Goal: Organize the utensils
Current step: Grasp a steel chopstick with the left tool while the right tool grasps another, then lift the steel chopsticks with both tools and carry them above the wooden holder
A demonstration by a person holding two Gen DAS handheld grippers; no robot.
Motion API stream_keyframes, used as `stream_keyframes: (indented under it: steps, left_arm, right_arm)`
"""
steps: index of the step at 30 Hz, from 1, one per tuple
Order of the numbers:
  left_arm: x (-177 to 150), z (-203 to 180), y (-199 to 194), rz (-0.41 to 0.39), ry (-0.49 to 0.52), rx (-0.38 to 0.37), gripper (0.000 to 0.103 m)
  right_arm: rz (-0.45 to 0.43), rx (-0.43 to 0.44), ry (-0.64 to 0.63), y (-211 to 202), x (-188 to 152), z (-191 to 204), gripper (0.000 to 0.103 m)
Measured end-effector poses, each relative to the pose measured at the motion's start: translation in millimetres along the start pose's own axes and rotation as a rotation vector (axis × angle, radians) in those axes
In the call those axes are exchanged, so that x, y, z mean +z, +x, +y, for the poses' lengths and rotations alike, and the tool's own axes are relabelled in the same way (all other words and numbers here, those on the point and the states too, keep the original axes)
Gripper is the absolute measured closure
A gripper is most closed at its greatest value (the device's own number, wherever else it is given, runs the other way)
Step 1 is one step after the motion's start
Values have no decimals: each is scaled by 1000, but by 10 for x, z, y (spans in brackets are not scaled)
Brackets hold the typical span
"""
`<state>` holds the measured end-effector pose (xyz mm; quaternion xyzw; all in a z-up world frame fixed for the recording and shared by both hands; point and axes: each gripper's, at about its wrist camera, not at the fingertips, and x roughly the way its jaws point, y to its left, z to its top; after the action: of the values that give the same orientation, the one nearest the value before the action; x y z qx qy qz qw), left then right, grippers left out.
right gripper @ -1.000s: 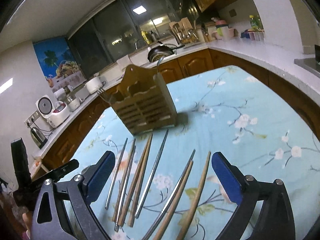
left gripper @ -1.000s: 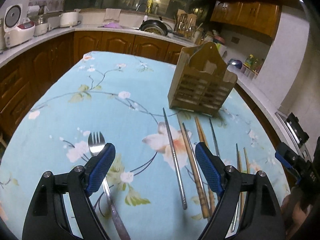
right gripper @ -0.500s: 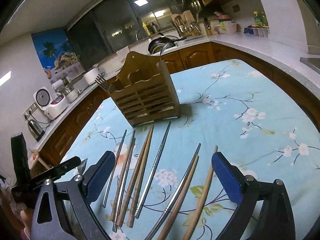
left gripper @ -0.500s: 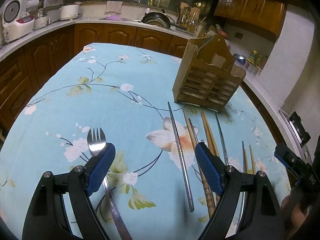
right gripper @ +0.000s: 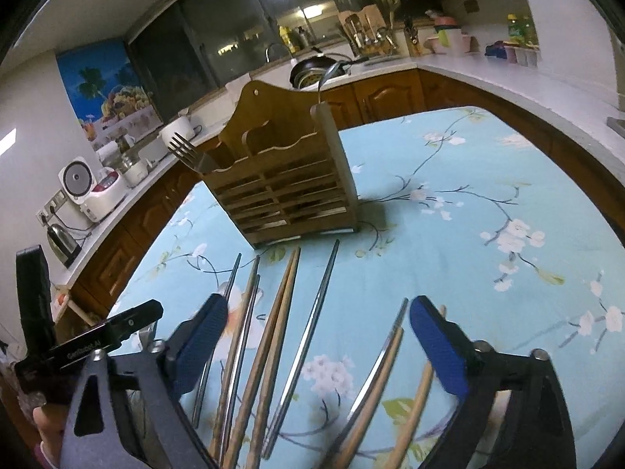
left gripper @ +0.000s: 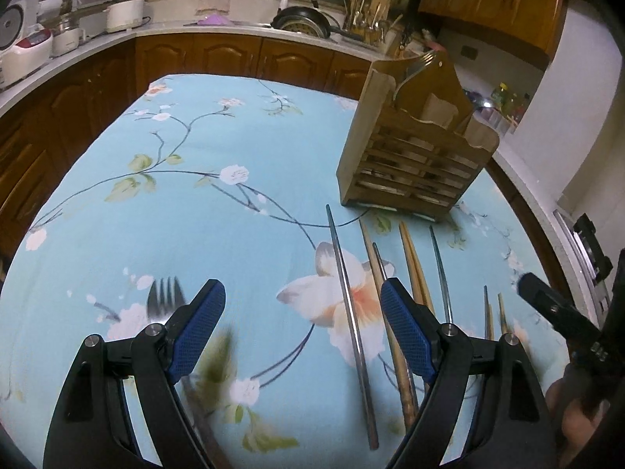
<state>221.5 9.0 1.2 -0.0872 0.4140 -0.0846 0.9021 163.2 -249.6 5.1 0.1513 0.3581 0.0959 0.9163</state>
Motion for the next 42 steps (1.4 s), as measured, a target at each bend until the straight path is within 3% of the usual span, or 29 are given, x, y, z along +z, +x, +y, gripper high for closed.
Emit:
stream_keyframes:
  steps: [8,15,19,22,25,27,28,29,35,42]
  left_arm:
    - [254,-120,422,99,46,2,47]
    - [354,-177,737,164,51,-9,56]
    - [389,-259,904,190,73,-7,67]
    - [394,-368,962,179,125,32,69]
    - [358,-474,983,163,182,72,83]
    - [332,-549,986,147,228,92,93]
    - [321,-569,983,144,237,92,96]
    - [311,-577,976,142,240,98,97]
    - [277,-503,825,139,198,20,99]
    - [268,-407,421,85,146,-75,99]
  right_arm:
    - [94,-27,-8,459,172,43,47]
    - [166,-54,-11,788,232,31,60]
    - [205,-87,-28,965,267,25,67]
    - [235,-110,-44,1092,279,30,71]
    - [230,-140,-89,1147,298,99,72]
    - [229,-151,-108,1169,300,122,79]
    - [224,-172,-129,1176,298,138,88]
    - [224,-181,-135,1177,307,144,95]
    - [228,-107,-85,1089,321,53,98]
    - [183,0,-21,663,286,8,99]
